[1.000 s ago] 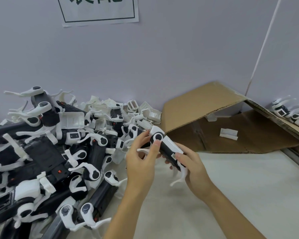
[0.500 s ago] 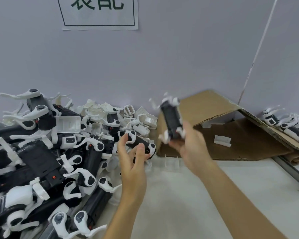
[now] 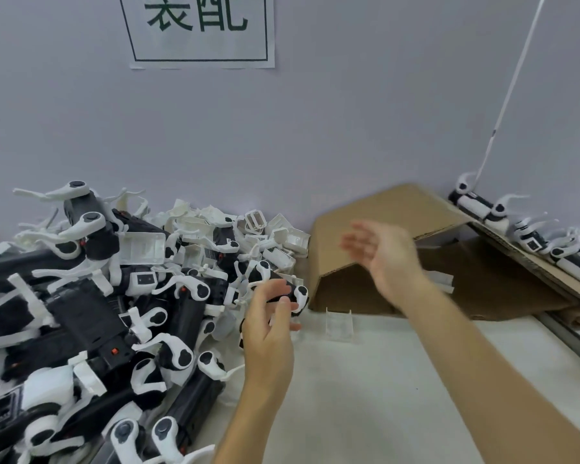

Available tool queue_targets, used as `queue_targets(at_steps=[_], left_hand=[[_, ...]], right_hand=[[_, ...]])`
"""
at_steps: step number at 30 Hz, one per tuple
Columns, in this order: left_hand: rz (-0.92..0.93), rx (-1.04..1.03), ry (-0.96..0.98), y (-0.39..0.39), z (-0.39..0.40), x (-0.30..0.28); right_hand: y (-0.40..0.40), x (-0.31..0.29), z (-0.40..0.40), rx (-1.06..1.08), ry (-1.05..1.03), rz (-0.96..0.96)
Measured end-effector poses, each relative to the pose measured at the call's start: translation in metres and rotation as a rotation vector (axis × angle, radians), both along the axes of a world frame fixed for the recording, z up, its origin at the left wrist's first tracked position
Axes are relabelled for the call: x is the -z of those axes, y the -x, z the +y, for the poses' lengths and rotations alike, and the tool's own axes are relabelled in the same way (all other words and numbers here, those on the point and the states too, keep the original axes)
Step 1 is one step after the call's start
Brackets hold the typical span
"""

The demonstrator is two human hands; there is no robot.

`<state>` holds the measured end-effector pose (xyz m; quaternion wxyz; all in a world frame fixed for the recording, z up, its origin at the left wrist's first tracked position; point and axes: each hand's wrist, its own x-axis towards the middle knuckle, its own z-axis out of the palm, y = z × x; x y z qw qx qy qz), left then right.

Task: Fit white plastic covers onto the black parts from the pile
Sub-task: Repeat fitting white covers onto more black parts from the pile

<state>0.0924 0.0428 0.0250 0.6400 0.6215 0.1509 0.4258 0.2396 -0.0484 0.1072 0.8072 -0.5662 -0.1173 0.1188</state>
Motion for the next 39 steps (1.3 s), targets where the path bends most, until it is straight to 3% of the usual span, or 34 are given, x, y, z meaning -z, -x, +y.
queue_targets(at_steps=[5, 10, 14, 20, 25, 29, 33, 39], left_hand=[[0.075, -0.03, -0.099, -0.002, -0.002, 0.0], [0.104, -0.077, -0.182, -0.004, 0.002, 0.005], [0.126, -0.131, -0.2, -0.005, 0.003, 0.008], [0.129, -0.16, -0.193, -0.005, 0.004, 0.01], [0.091, -0.148, -0.177, -0.005, 0.003, 0.01], [0.004, -0.175, -0.147, -0.003, 0.002, 0.007], [-0.018, -0.171, -0.038, -0.002, 0.001, 0.004], [0.079, -0.012, -0.033, -0.002, -0.004, -0.002]], right_hand=[[0.048, 0.098, 0.008, 0.127, 0.41, -0.463], [0.052, 0.131, 0.014, 0.097, 0.455, -0.667], [0.05, 0.133, 0.018, -0.001, 0.527, -0.714], [0.054, 0.107, 0.037, -0.21, 0.529, -0.618], [0.056, 0.115, 0.044, 0.072, 0.536, -0.616], [0.061, 0.115, 0.033, 0.25, 0.339, -0.677], [0.059, 0.107, 0.021, 0.4, 0.268, -0.918], [0.061, 0.123, 0.007, 0.472, 0.38, -1.282]])
